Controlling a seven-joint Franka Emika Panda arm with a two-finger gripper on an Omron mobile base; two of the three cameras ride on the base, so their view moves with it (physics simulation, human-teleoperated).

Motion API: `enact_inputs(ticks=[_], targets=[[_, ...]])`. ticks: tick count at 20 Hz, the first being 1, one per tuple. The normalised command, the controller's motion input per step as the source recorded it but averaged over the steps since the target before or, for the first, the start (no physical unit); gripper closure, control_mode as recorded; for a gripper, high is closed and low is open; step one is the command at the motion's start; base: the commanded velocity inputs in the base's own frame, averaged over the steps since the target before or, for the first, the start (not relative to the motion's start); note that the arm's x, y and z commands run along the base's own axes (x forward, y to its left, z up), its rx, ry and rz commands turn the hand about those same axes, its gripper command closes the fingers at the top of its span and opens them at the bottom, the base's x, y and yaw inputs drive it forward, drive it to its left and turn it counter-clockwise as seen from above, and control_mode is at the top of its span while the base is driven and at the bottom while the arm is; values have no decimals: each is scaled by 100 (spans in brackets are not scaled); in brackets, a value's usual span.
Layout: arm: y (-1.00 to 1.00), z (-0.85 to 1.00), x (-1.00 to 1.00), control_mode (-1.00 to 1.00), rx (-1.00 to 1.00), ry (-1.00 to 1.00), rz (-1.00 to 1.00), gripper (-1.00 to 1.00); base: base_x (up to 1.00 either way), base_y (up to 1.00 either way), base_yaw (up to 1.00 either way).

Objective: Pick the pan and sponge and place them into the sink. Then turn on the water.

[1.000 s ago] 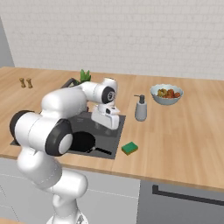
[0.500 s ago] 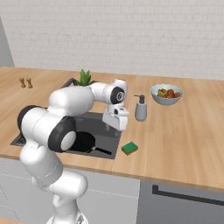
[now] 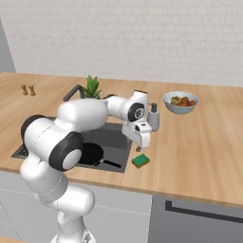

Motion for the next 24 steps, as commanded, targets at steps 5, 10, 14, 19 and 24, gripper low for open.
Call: enact_inputs(ticks=[5,10,14,19,24], targets=[[-10,-20,0,-100,-6,-2,0,-100,0,0,0],[-16,-23,6,-100,-1,-1,2,-100,0,0,0],[-20,-20,0,-100,0,-5,1,-100,0,0,0],[0,-17,2,-100,0,-8,2,-100,0,0,0],[0,-9,3,-100,0,-6,2,-100,0,0,0]])
